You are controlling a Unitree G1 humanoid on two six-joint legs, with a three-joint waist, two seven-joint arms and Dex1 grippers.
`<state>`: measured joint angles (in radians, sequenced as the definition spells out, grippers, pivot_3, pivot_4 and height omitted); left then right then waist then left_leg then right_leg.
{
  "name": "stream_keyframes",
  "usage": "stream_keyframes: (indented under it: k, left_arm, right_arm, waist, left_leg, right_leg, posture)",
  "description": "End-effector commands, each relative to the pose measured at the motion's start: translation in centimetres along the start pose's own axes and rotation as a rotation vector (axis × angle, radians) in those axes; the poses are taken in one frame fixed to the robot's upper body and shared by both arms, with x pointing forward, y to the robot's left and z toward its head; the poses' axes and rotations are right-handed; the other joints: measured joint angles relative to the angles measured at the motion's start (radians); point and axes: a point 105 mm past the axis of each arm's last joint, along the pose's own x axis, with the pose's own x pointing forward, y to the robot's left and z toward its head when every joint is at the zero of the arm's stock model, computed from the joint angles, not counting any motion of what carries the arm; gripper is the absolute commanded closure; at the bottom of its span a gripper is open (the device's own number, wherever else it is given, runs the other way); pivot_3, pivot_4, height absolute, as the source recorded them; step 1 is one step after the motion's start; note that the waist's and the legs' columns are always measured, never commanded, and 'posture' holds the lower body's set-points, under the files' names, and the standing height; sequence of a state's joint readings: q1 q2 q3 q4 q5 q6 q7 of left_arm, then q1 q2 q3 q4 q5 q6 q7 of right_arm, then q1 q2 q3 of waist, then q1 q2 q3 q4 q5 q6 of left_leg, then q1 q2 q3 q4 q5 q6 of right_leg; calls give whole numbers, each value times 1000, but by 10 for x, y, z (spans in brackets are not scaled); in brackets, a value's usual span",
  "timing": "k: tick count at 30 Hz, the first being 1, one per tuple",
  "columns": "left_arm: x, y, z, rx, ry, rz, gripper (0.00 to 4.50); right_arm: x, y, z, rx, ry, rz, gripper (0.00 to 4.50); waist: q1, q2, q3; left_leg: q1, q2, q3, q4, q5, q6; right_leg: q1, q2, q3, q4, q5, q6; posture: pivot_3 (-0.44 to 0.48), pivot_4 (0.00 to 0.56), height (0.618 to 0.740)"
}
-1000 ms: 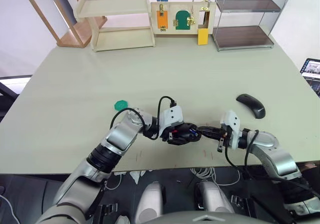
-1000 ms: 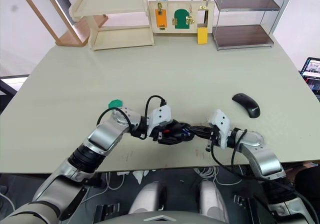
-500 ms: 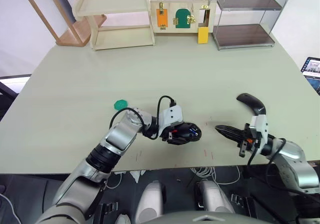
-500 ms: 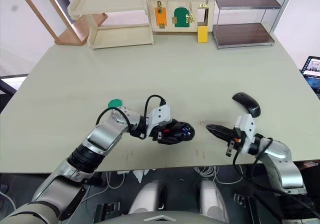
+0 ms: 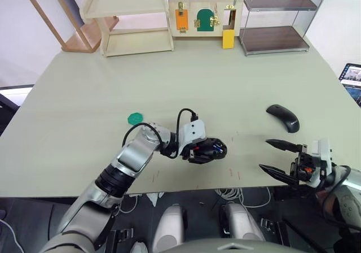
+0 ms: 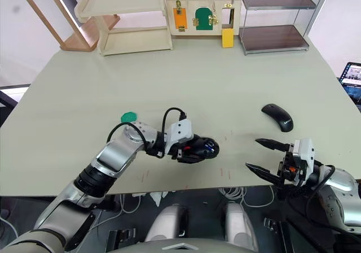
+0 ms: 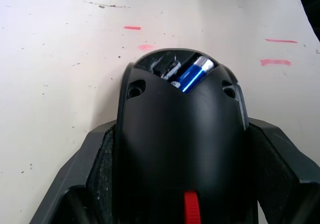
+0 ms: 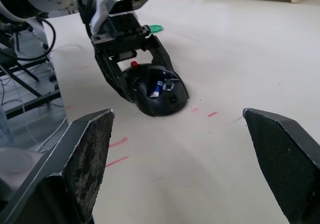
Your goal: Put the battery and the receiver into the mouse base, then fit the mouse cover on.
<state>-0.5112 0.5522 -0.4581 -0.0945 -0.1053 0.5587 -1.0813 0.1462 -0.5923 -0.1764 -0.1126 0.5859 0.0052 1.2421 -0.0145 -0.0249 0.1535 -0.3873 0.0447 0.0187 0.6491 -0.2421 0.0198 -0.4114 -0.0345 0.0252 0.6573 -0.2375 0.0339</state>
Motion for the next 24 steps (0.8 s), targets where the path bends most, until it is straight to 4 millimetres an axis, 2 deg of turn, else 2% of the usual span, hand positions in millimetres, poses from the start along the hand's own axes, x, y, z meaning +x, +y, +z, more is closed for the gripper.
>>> stream_keyframes:
  k: [1, 7, 9, 11, 19, 24]
  left_arm:
    - [-2, 0, -12, -39, 42, 19, 1507]
    - [-5, 0, -7, -56, 13, 19, 1507]
    - [-7, 1, -4, -49, 3, 29, 499]
    - [-9, 3, -2, -47, -7, 38, 30]
    - [-22, 10, 11, -11, -59, 78, 30]
    - [-41, 7, 21, 21, -111, 95, 30]
  right_arm:
    - [-8, -2, 6, -74, -17, -16, 32]
    - [-8, -2, 5, -69, -23, -8, 32]
    - [-9, -3, 5, -69, -27, -7, 0]
    - [-9, -3, 5, -68, -28, -6, 0]
    - [-10, -2, 4, -66, -35, -2, 0]
    - [-12, -4, 5, -69, -35, -8, 0]
  waist:
    - [0, 0, 0]
    - [0, 0, 2]
    - [-1, 0, 3]
    - [1, 0, 4]
    - [1, 0, 7]
    - [2, 1, 8]
  left_leg:
    - [0, 0, 0, 0, 0, 0]
    - [0, 0, 0, 0, 0, 0]
    - [0, 0, 0, 0, 0, 0]
    - [0, 0, 0, 0, 0, 0]
    - [-1, 0, 0, 0, 0, 0]
    - [-5, 0, -1, 1, 0, 0]
  right_leg:
    - [0, 0, 0, 0, 0, 0]
    - [0, 0, 0, 0, 0, 0]
    - [0, 0, 0, 0, 0, 0]
    - [0, 0, 0, 0, 0, 0]
    - [-1, 0, 0, 0, 0, 0]
    - [-3, 0, -1, -1, 0, 0]
  posture:
    - [0, 150, 740]
    - [0, 150, 740]
    - [0, 150, 740]
    - [0, 150, 740]
    - [0, 150, 740]
    - [0, 150, 740]
